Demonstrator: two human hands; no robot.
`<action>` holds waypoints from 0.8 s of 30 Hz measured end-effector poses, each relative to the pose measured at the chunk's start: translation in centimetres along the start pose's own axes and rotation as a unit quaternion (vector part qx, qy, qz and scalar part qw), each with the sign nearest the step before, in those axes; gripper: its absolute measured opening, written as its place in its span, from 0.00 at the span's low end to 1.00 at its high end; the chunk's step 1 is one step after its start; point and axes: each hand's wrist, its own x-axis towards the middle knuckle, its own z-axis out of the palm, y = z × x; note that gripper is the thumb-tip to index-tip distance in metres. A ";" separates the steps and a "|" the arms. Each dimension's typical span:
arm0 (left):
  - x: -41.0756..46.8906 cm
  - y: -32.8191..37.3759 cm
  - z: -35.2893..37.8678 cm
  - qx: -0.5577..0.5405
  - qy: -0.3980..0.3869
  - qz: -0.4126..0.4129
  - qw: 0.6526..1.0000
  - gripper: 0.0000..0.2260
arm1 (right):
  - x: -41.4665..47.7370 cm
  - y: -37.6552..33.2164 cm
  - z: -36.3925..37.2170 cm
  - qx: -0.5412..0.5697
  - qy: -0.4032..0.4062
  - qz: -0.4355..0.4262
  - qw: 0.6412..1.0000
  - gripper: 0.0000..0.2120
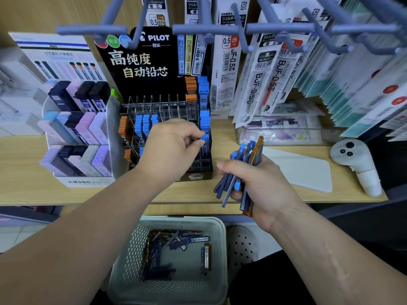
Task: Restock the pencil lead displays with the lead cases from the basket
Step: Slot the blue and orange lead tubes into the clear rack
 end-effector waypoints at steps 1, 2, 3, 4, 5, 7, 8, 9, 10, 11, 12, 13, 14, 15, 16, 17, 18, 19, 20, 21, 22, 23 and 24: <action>-0.1 0.1 0.2 0.009 0.004 -0.002 1.000 0.03 | 0.0 0.0 0.0 -0.001 -0.002 0.000 1.000 0.11; -0.3 0.2 0.3 0.019 0.009 -0.004 1.000 0.04 | 0.0 0.0 0.0 -0.003 -0.005 -0.001 1.000 0.11; -0.3 0.2 0.5 0.032 0.010 -0.006 0.999 0.07 | 0.0 0.0 0.0 -0.004 -0.009 -0.001 1.000 0.11; -0.4 0.2 0.7 0.046 0.007 -0.004 0.999 0.09 | 0.0 0.1 0.1 -0.005 -0.016 -0.001 1.000 0.12; -0.4 0.2 0.8 0.057 0.001 0.002 0.998 0.10 | 0.0 0.2 0.2 -0.005 -0.022 -0.002 1.000 0.13; -0.4 0.0 0.9 0.069 -0.013 0.020 0.997 0.11 | 0.1 0.3 0.3 -0.006 -0.030 -0.004 1.000 0.16; -0.5 -0.1 0.8 0.075 -0.016 0.029 0.997 0.11 | 0.1 0.2 0.3 -0.007 -0.034 -0.004 0.999 0.18; -0.5 -0.1 0.7 0.081 -0.018 0.036 0.996 0.11 | 0.1 0.1 0.3 -0.009 -0.036 -0.005 0.999 0.19; -0.6 -0.1 0.5 0.085 -0.020 0.040 0.995 0.11 | 0.1 0.0 0.3 -0.012 -0.039 -0.004 0.999 0.18; -0.6 0.0 0.3 0.081 -0.023 0.039 0.996 0.10 | 0.0 -0.1 0.3 -0.014 -0.044 -0.005 0.999 0.17; -0.6 0.2 0.0 0.062 -0.025 0.028 0.997 0.08 | -0.1 -0.1 0.4 -0.014 -0.052 -0.003 0.999 0.16; -0.6 0.6 -0.3 0.018 -0.032 0.002 0.999 0.06 | -0.2 -0.2 0.4 -0.013 -0.062 -0.001 0.998 0.15; -0.7 1.2 -0.7 -0.050 -0.044 -0.039 0.997 0.04 | -0.4 -0.2 0.5 -0.013 -0.071 0.002 0.997 0.14; -0.7 1.9 -1.1 -0.128 -0.063 -0.085 0.986 0.04 | -0.5 -0.2 0.6 -0.017 -0.078 0.002 0.997 0.13; -0.8 2.5 -1.5 -0.201 -0.089 -0.127 0.967 0.04 | -0.6 -0.3 0.7 -0.026 -0.083 -0.001 0.996 0.11; -0.9 3.0 -1.8 -0.260 -0.118 -0.158 0.945 0.04 | -0.7 -0.3 0.8 -0.037 -0.089 -0.006 0.995 0.10; -1.1 3.2 -1.9 -0.301 -0.143 -0.178 0.926 0.04 | -0.7 -0.4 0.9 -0.046 -0.092 -0.010 0.995 0.08; -1.4 3.4 -2.0 -0.330 -0.161 -0.190 0.910 0.03 | -0.8 -0.4 1.1 -0.053 -0.095 -0.013 0.994 0.10; -1.7 3.5 -2.0 -0.350 -0.171 -0.202 0.898 0.03 | -0.9 -0.4 1.3 -0.059 -0.096 -0.012 0.994 0.12; -1.9 3.5 -2.1 -0.362 -0.175 -0.210 0.891 0.03 | -0.9 -0.4 1.5 -0.066 -0.095 -0.011 0.993 0.14; -2.0 3.6 -2.2 -0.369 -0.177 -0.216 0.886 0.03 | -1.0 -0.3 1.6 -0.072 -0.093 -0.011 0.993 0.14; -2.1 3.6 -2.3 -0.374 -0.178 -0.221 0.883 0.03 | -1.0 -0.3 1.7 -0.075 -0.094 -0.013 0.993 0.15; -2.2 3.7 -2.5 -0.375 -0.182 -0.225 0.881 0.04 | -1.0 -0.3 1.7 -0.076 -0.094 -0.015 0.993 0.15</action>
